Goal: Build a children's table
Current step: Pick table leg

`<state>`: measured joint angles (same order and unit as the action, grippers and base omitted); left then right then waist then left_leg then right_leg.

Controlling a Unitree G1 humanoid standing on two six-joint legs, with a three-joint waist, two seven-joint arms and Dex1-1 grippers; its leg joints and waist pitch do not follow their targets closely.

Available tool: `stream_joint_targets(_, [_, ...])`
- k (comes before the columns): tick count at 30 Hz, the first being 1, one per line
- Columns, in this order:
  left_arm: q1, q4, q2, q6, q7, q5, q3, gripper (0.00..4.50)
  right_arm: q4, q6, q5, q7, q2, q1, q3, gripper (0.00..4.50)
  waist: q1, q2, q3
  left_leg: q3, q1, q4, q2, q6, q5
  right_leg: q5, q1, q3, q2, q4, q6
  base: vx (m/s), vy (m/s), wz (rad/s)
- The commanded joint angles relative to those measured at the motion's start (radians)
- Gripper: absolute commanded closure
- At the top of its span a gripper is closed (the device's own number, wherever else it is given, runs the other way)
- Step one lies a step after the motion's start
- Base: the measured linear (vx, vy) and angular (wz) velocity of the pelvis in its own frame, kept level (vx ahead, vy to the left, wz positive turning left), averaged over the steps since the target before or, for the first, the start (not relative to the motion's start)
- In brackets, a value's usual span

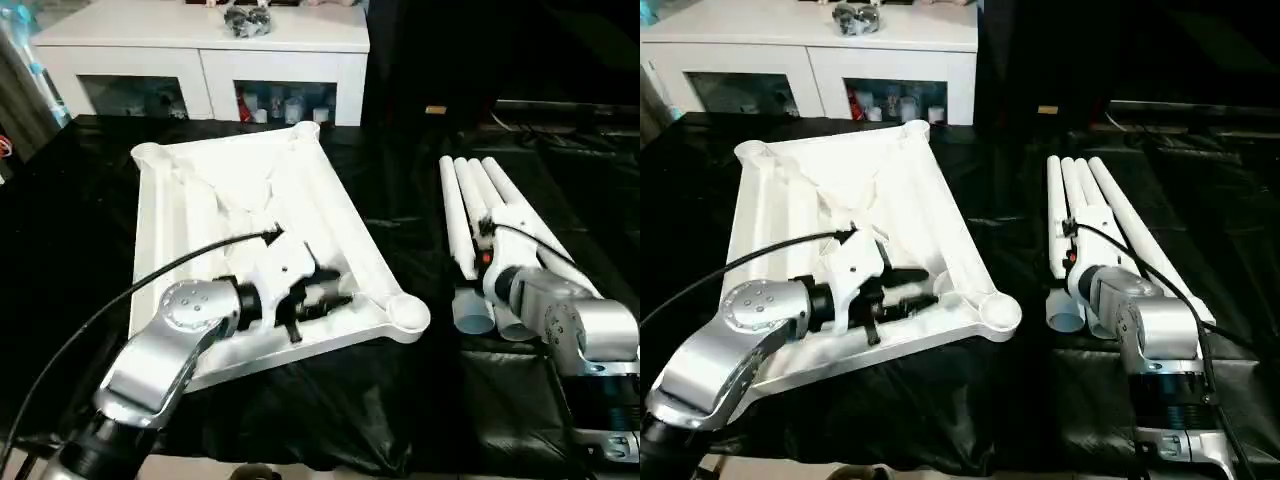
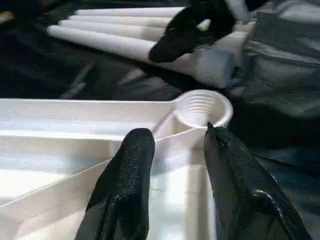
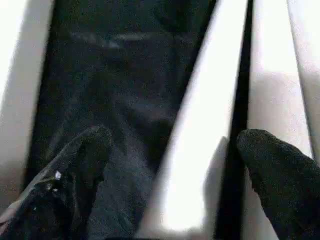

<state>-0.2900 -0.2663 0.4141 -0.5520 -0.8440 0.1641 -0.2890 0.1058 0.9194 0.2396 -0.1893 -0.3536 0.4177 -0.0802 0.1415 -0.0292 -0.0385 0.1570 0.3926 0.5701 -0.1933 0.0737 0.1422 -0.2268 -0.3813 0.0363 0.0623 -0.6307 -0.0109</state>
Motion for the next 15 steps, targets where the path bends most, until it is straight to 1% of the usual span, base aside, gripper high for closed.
stream_joint_targets(1, [0.006,-0.032,0.017,-0.020,-0.029,0.021,-0.009,2.60,0.013,0.038,-0.001,0.008,-0.002,0.020,-0.001,0.00,-0.003,0.014,0.060,0.004,-0.023,-0.052,-0.020,0.036,0.157,-0.054,0.033,-0.034,0.057,0.071,0.139,0.000,0.000,0.00])
stream_joint_targets(5, [0.008,-0.040,0.031,-0.022,-0.042,0.028,-0.013,2.60,0.025,0.062,0.003,0.013,0.000,0.031,-0.002,0.00,-0.004,0.014,0.059,0.005,-0.024,-0.053,-0.020,0.037,0.166,-0.075,0.033,-0.035,0.057,0.074,0.134,0.000,0.000,0.00])
stream_joint_targets(9, [0.001,-0.051,0.050,-0.045,-0.063,0.042,-0.020,2.60,0.073,0.122,0.015,-0.006,0.003,0.066,-0.010,0.00,-0.003,0.013,0.060,0.005,-0.025,-0.053,-0.020,0.042,0.165,-0.078,0.033,-0.034,0.057,0.073,0.133,0.000,0.000,0.00])
stream_joint_targets(11, [-0.001,-0.055,0.057,-0.053,-0.070,0.047,-0.023,2.32,0.085,0.135,0.013,-0.016,-0.001,0.074,-0.004,0.00,-0.003,0.012,0.060,0.005,-0.025,-0.053,-0.020,0.045,0.163,-0.069,0.032,-0.035,0.057,0.071,0.137,0.000,0.000,0.00])
stream_joint_targets(12, [-0.002,-0.062,0.068,-0.058,-0.081,0.050,-0.029,2.26,0.098,0.150,0.013,-0.019,-0.004,0.085,0.000,0.00,-0.003,0.015,0.059,0.006,-0.025,-0.053,-0.020,0.044,0.162,-0.070,0.032,-0.035,0.057,0.073,0.137,0.000,0.000,0.00])
stream_joint_targets(13, [-0.001,-0.066,0.072,-0.059,-0.086,0.051,-0.031,2.14,0.106,0.155,0.013,-0.019,-0.005,0.092,0.000,0.36,-0.002,0.014,0.061,0.005,-0.025,-0.052,-0.020,0.044,0.151,-0.055,0.034,-0.034,0.057,0.069,0.140,0.000,0.000,0.00])
stream_joint_targets(14, [0.000,-0.070,0.075,-0.060,-0.089,0.051,-0.033,1.99,0.117,0.157,0.012,-0.018,-0.006,0.100,-0.001,0.36,-0.002,0.017,0.061,0.006,-0.024,-0.052,-0.020,0.042,0.146,-0.049,0.034,-0.034,0.057,0.069,0.142,0.000,0.000,0.00])
stream_joint_targets(15, [0.001,-0.073,0.075,-0.058,-0.087,0.048,-0.036,1.99,0.143,0.167,0.011,-0.019,-0.008,0.115,-0.002,0.36,-0.002,0.019,0.061,0.006,-0.023,-0.051,-0.019,0.041,0.137,-0.043,0.035,-0.034,0.057,0.067,0.145,0.000,0.000,0.00])
